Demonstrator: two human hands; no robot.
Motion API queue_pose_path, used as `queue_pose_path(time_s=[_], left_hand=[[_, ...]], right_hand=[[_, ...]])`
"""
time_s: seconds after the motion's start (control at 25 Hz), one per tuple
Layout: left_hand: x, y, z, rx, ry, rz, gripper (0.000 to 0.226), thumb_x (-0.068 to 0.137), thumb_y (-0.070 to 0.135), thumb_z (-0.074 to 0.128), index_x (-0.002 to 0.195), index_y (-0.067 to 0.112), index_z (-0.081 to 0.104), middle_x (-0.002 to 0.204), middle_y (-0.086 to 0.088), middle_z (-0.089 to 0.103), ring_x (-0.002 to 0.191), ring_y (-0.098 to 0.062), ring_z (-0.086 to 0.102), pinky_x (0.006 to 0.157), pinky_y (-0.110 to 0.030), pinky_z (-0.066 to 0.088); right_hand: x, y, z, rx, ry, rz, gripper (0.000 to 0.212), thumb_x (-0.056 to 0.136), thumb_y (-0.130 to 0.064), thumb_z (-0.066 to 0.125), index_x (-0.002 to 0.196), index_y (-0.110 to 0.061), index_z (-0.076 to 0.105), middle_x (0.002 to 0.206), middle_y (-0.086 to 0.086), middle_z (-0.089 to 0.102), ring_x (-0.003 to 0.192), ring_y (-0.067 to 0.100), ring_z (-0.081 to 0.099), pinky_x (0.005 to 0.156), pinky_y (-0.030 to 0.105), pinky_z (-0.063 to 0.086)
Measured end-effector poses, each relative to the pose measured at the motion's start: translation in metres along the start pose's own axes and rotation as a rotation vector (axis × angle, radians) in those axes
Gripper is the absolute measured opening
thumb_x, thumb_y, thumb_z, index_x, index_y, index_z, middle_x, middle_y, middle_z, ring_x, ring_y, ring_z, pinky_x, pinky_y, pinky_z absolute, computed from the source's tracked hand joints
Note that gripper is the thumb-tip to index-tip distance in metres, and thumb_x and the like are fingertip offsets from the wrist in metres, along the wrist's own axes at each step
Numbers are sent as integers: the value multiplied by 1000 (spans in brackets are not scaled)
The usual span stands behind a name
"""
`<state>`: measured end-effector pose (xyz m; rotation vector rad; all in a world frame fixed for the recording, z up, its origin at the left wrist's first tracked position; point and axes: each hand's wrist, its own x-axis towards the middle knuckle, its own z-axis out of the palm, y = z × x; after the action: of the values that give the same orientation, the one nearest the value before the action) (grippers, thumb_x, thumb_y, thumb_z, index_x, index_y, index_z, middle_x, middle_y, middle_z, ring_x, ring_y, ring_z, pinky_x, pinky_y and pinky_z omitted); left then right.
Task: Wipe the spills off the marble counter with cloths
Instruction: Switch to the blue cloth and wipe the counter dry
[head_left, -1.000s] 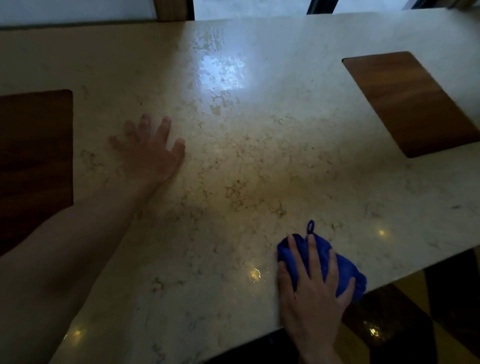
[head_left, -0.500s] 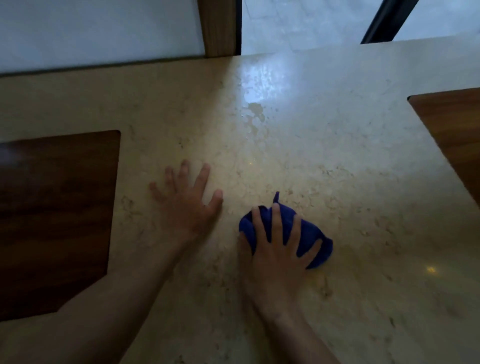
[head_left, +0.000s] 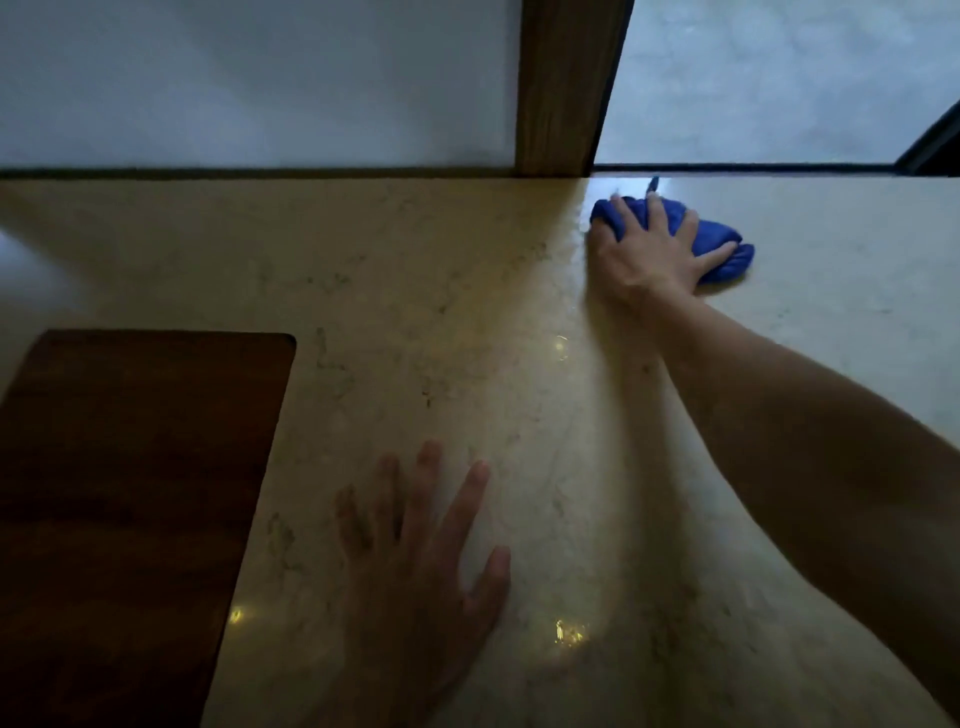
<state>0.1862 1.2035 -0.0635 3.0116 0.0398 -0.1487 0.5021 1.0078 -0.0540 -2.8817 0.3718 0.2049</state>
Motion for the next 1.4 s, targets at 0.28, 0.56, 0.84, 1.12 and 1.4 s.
queue_pose_path(time_s=[0.28,0.56,0.84,1.12,1.4], left_hand=[[3,-4,4,2,43,3,73,83,62,50,150,37,39,162,-6,31,148,-40,27,114,-70,17],[1,-5,4,-13,16,-11,72,87,65,37,154,40,25,166,-4,20,152,-38,14,117,-69,10],[5,-2,4,-20,-35,-33,74,84,72,11,154,47,8,168,0,5,153,-33,2,117,-65,-2],[11,-59,-18,-207,-144,155,80,80,65,23,153,34,26,164,-2,23,149,-30,21,118,-54,20],[-1,-150,-56,-122,-103,22,62,99,54,37,155,34,21,167,-1,11,154,-29,2,121,-61,6]], right_hand=[[40,-21,-7,-44,-25,-220,58,96,-63,16,151,-45,23,165,-6,14,151,33,0,107,76,-10],[-60,-4,11,-89,-70,-555,54,95,-68,15,145,-56,29,164,-14,17,151,27,4,110,73,-8],[-271,61,35,-63,-28,-545,57,91,-73,4,144,-62,21,161,-21,18,152,23,6,115,67,-8],[-537,141,70,-141,49,-353,51,97,-70,18,146,-59,24,158,-18,30,148,22,20,111,67,13],[-658,100,109,-99,73,-38,69,90,-77,12,152,-48,13,165,-15,5,152,22,-6,102,74,11]])
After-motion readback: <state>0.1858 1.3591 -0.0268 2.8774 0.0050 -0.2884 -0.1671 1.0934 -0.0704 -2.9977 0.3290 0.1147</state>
